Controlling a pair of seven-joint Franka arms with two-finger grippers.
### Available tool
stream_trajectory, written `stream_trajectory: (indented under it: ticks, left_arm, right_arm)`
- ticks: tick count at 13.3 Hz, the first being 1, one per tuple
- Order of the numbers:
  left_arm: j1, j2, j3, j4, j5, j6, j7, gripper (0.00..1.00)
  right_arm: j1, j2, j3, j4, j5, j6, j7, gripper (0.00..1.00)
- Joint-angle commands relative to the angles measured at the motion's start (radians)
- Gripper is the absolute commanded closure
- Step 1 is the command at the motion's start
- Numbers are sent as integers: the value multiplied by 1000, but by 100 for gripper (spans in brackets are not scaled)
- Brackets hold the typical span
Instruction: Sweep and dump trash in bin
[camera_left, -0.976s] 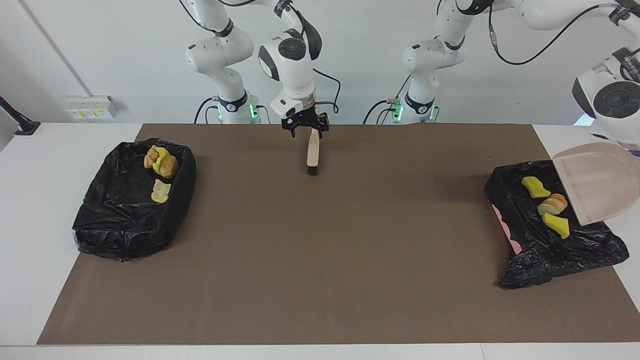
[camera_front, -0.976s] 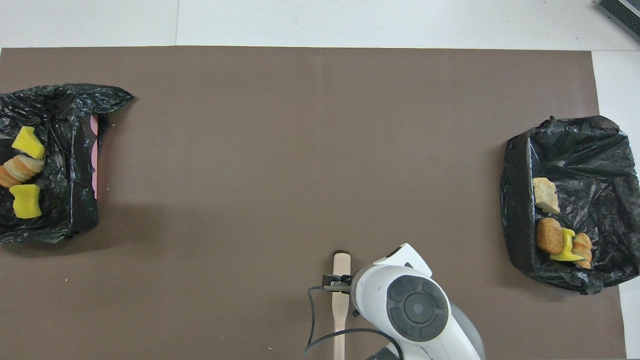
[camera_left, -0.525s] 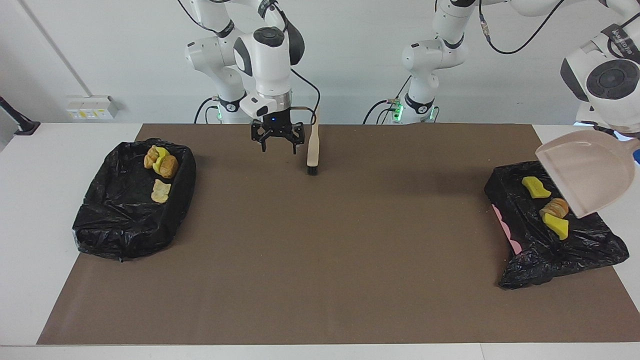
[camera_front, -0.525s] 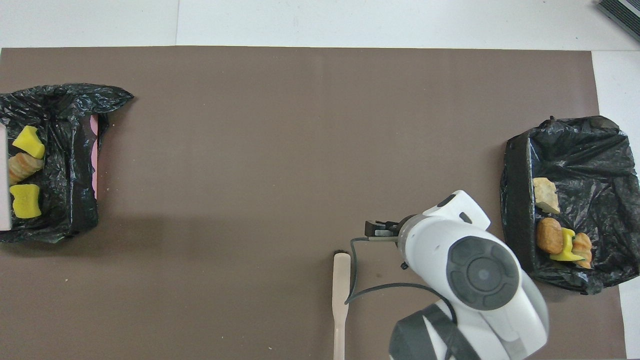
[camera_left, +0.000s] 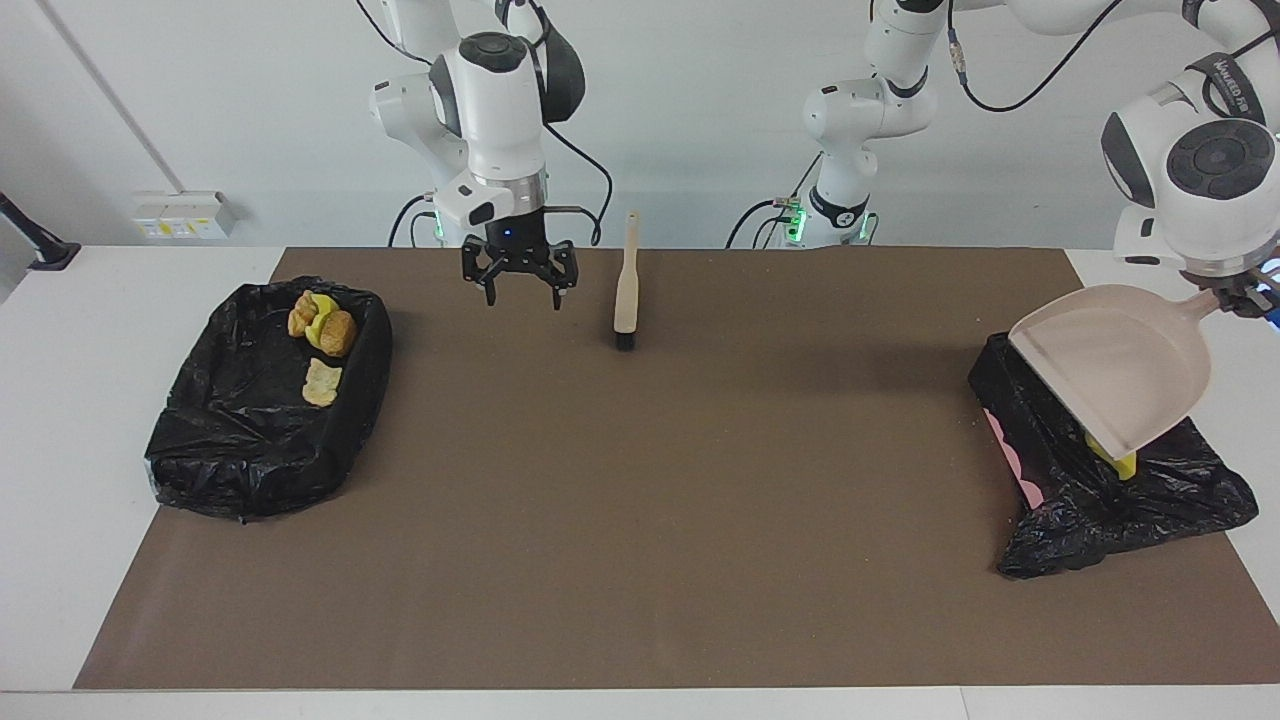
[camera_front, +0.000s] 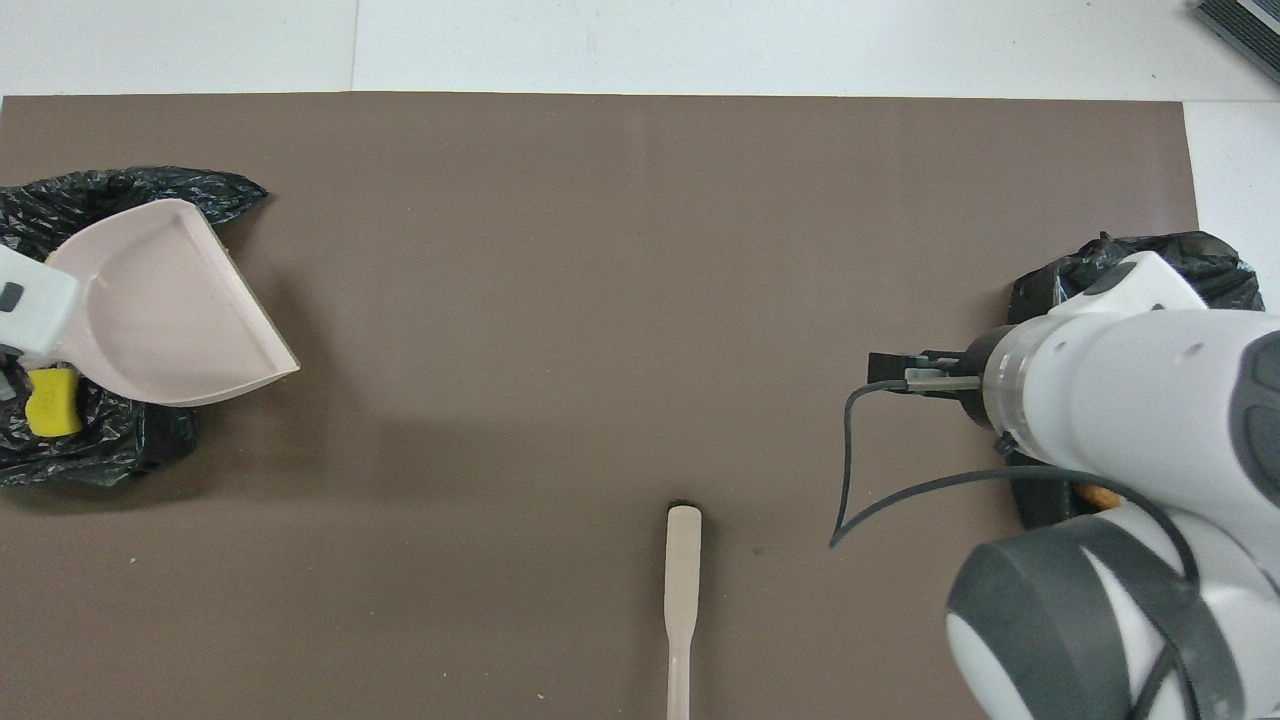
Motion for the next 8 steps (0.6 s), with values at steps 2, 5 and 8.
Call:
stream_trajectory:
  ticks: [2,5,8]
  left_arm:
    - [-153,-16,15,-113,-101,84,-341,100]
    - [-282,32,15,-157,-180,204,-651,100]
    - [-396,85,16,-146,-299,308,-965,100]
  right_arm:
    - [-77,25,10,136,-13,-159,-130,0]
    - [-104,25,2,196,5,-250,-176,0]
    - [-109,25,-42,242,57,-304,-179,0]
